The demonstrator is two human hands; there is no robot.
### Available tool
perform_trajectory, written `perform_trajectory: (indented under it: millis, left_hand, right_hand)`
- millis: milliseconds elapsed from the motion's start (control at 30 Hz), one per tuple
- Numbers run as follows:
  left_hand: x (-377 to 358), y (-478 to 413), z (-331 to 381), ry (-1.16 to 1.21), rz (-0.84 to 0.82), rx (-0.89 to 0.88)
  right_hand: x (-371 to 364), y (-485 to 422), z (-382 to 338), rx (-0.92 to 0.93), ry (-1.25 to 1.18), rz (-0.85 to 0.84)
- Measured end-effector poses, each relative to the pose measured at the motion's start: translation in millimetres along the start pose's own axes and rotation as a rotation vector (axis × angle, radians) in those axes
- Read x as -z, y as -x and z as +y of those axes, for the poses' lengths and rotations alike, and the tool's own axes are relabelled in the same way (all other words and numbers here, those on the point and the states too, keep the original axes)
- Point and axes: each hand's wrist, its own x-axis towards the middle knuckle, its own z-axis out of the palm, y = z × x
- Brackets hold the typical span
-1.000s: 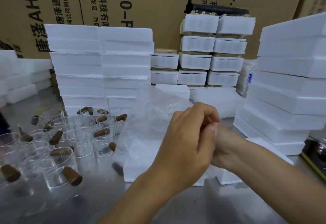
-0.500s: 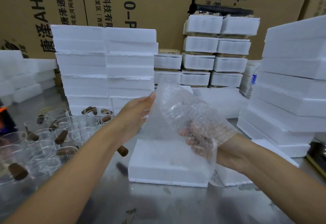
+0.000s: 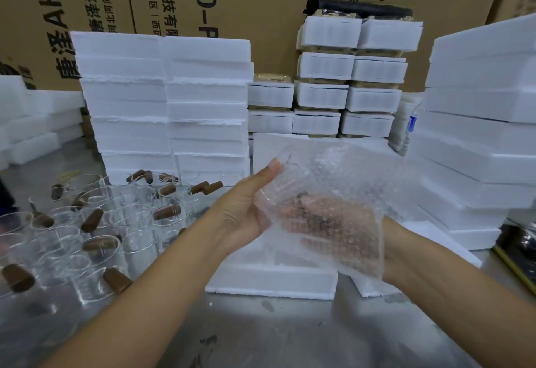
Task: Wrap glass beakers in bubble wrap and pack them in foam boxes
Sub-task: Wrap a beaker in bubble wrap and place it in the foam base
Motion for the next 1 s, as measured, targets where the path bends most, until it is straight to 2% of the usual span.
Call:
perform_trajectory:
  millis: [67, 133, 167, 233, 300, 333, 367, 400, 433, 500, 567, 700, 867, 1000]
  left_hand:
    - [-3.1, 0.0, -3.3, 0.068, 0.014, -0.013]
    - [-2.7, -0.2, -5.7, 0.136, 0.043, -0.041]
    - [-1.7, -0.2, -6.4, 0.181, 0.057, -0.06]
    - [2.1, -0.6, -7.3, 0.283, 0.081, -0.102]
    - [4.4, -0.9, -8.8, 0.36, 0.113, -0.145]
    - [3.8, -1.8, -10.3, 0.389, 0.124, -0.164]
    - [2.1, -2.6, -11.8, 0.416, 0.13, -0.182]
    - [-0.5, -3.8, -13.9, 0.445, 0.129, -0.199]
    - [-3.8, -4.8, -16.3, 0.477, 0.124, -0.212]
    - [-10.9, -7.1, -21.7, 0.521, 0.103, -0.226]
    - [-16.0, -9.0, -26.6, 0.534, 0.082, -0.232]
    - [-15.6, -10.4, -29.4, 0.562, 0.06, -0.232]
    - [-10.4, -10.2, -31.0, 0.477, 0.003, -0.259]
    - [-9.9, -8.2, -33.2, 0.344, -0.001, -0.291]
  right_hand:
    - [-3.6, 4.1, -10.7, 0.065, 0.169, -0.041]
    - [0.0, 10.1, -22.9, 0.219, 0.44, 0.061]
    - [3.5, 13.0, -27.2, 0.326, 0.563, 0.167]
    - [11.3, 19.5, -31.7, 0.61, 0.652, 0.439]
    - [19.1, 24.4, -24.9, 0.862, 0.557, 0.724]
    - [21.4, 23.9, -17.3, 0.894, 0.471, 0.81]
    - [19.4, 22.9, -9.8, 0.831, 0.371, 0.821]
    - [16.8, 20.1, -1.5, 0.706, 0.297, 0.763]
    - [12.1, 17.3, 5.9, 0.577, 0.288, 0.676]
    - [-0.4, 13.6, 15.6, 0.478, 0.362, 0.497]
    - [-7.8, 6.7, 15.3, 0.544, 0.336, 0.489]
    - [-6.9, -7.3, -5.5, 0.692, 0.285, 0.604]
    - [-12.9, -12.5, -35.8, 0.813, 0.363, 0.56]
    - [-17.9, -18.1, -54.0, 0.797, 0.353, 0.504]
